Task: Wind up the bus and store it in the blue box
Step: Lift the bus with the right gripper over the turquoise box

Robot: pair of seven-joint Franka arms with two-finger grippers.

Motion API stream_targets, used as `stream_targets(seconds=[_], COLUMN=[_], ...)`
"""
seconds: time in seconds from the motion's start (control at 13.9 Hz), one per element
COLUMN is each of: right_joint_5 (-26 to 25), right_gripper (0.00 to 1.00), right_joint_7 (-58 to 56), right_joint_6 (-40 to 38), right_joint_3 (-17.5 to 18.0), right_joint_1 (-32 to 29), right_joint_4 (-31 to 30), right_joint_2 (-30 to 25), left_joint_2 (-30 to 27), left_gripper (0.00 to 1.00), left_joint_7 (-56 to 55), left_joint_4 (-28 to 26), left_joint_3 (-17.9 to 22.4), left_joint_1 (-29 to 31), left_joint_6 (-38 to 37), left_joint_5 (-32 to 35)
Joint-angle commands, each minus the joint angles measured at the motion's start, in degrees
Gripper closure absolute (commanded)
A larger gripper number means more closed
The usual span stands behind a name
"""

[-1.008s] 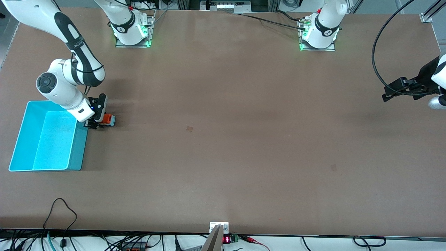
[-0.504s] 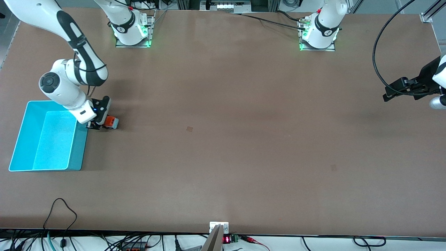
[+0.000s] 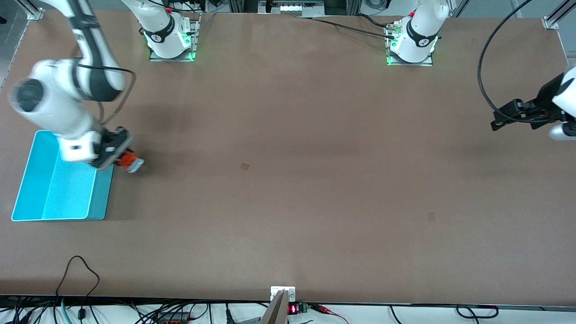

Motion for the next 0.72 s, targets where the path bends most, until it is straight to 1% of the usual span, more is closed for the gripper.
stream_targets(seconds=[0.0,0.07,0.22,0.29,0.36,0.5,0.65], right_joint_5=[2.92,3.71,4.86,4.95,4.95,5.21,7.74], right_gripper=[1.00,1.00,1.00,1.00,1.00,1.00,1.00], right_joint_7=[4.41,7.56,9.44,9.35,8.74,9.35,9.62], right_joint_6=[-1.18,-1.00,-1.00,-0.04,3.45,9.26,10.43], right_joint_3=[-8.94,-12.37,-15.81,-18.18,-20.20,-22.06,-22.33], right_joint_1=[-0.42,-0.42,-0.51,-0.42,-0.42,-0.51,-0.60], right_joint_4=[3.57,4.71,5.59,6.20,6.56,6.56,6.56], right_joint_2=[2.36,3.41,5.17,7.53,10.25,14.91,17.30], left_joint_2=[-0.66,-0.75,-0.57,-0.48,-0.40,-0.48,-0.48], left_gripper=[0.00,0.00,0.00,0.00,0.00,0.00,0.00], left_joint_7=[1.00,0.91,0.82,0.82,0.21,0.12,0.20], left_joint_4=[-1.09,-1.09,-0.74,-0.31,0.05,0.14,-0.47], left_joint_3=[-0.62,-0.71,-0.71,-0.71,-0.71,-0.80,-0.54], left_joint_1=[-0.10,-0.19,0.07,0.25,-0.01,-0.02,0.86], left_joint_6=[1.84,1.40,0.96,1.31,1.49,1.49,0.96], left_joint_5=[1.54,1.54,0.84,0.67,0.66,0.67,0.58])
